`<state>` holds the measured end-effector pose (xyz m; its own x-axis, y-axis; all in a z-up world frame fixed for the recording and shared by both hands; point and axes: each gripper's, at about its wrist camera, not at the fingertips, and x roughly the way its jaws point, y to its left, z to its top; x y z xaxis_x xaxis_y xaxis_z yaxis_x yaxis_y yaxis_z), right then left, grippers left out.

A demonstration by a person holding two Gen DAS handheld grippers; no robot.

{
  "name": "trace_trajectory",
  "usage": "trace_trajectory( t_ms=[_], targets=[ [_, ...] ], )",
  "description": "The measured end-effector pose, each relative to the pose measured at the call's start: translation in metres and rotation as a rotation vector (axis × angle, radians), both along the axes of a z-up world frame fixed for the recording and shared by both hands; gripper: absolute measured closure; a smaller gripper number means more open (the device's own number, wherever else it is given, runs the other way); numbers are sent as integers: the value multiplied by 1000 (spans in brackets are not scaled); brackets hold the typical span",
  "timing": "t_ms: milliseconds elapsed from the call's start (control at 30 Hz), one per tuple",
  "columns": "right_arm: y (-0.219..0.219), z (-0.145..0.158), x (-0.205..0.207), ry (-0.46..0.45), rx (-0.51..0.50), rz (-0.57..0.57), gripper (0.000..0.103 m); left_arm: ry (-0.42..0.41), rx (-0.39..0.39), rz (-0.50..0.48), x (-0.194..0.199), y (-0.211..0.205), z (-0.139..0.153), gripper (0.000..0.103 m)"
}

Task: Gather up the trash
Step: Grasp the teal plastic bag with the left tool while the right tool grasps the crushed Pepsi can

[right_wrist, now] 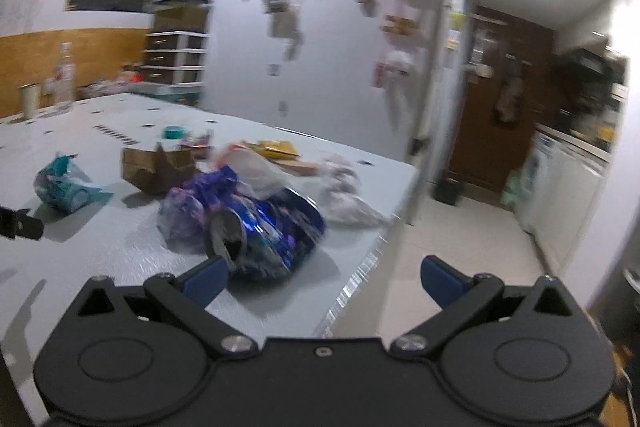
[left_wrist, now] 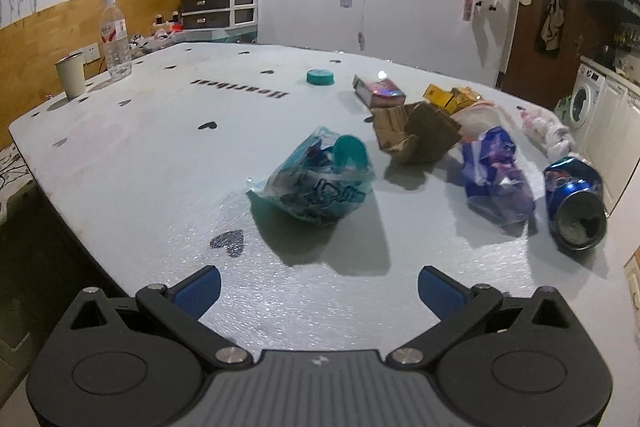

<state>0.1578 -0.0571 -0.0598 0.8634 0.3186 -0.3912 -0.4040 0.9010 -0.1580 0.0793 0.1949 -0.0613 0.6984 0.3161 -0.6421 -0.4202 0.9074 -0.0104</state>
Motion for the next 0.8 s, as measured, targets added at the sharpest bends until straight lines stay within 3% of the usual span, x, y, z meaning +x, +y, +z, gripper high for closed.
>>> trace_trajectory(
  t_ms=[167, 333, 600, 800],
  targets=[
    [13, 6, 45, -10, -32, 208, 0, 7, -2, 8, 3, 5, -8, 0],
    [26, 10, 89, 67, -71, 401, 0, 11, 8, 16, 10, 10, -11, 0],
    [40, -3, 138, 239, -107, 548, 0, -10, -24, -17, 33, 30, -8, 0],
    [47, -12, 141, 271, -122, 596, 0, -40, -54, -52, 55, 44, -4, 0]
  ],
)
